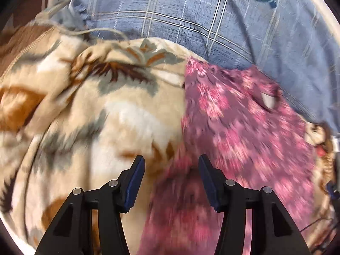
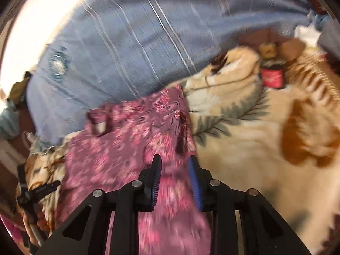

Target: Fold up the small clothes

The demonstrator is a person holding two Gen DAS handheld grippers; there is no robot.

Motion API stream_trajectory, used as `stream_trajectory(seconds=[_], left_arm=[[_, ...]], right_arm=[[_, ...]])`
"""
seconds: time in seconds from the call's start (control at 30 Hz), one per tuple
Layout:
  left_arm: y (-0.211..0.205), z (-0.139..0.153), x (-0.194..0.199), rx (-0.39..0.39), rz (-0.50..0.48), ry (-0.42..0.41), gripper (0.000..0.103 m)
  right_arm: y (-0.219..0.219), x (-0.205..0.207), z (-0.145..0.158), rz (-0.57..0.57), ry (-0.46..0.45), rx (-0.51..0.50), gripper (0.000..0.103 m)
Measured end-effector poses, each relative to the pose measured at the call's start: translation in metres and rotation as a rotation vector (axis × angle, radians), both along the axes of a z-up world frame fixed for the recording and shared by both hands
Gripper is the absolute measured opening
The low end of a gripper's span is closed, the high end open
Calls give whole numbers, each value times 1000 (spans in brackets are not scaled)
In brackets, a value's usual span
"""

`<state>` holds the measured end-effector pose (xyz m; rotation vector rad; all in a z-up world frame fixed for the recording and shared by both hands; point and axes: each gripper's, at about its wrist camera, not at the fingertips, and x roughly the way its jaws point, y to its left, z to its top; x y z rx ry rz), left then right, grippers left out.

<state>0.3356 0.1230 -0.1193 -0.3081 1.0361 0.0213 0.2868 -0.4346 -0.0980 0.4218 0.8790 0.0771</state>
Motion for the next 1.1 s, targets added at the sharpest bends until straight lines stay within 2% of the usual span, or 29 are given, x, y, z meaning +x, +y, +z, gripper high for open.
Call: stream_trajectory(seconds=[0.1, 0.13, 0.27, 0.37, 0.47, 0.53, 0.63, 0.77, 0.9, 0.97, 1.03, 1.1], left_arm=[[12, 14, -45, -11, -38, 23, 53], [16, 17, -59, -12, -50, 32, 53], [28, 18, -118, -75, -102, 113, 55], [25, 4, -149, -115, -138, 177, 55], [23, -15, -173, -158, -159, 252, 55], [17, -25, -184, -100, -183, 283, 55], [1, -26, -200, 4, -242, 280, 55], [-15, -26, -217, 22, -306, 293, 56], [-15, -51, -213, -18, -289, 396, 56], [-9, -62, -209, -71, -266, 437, 56], [-3, -72, -204, -136, -244, 457, 56], [0, -78, -198, -165, -224, 452, 54]], right_arm=[[-10, -55, 6, 25, 24, 22, 51], [-12, -70, 4, 30, 37, 26, 53], [-17, -137, -21, 55, 101, 97, 53], [-13, -164, -41, 67, 125, 136, 53], [-12, -177, -54, 68, 143, 163, 53], [-10, -181, -57, 75, 143, 181, 53], [-4, -186, -60, 107, 144, 184, 53], [0, -190, -63, 142, 155, 195, 53], [7, -194, -68, 182, 169, 201, 53], [13, -198, -69, 215, 175, 175, 53], [18, -199, -70, 233, 187, 113, 53], [19, -198, -72, 234, 193, 87, 51]])
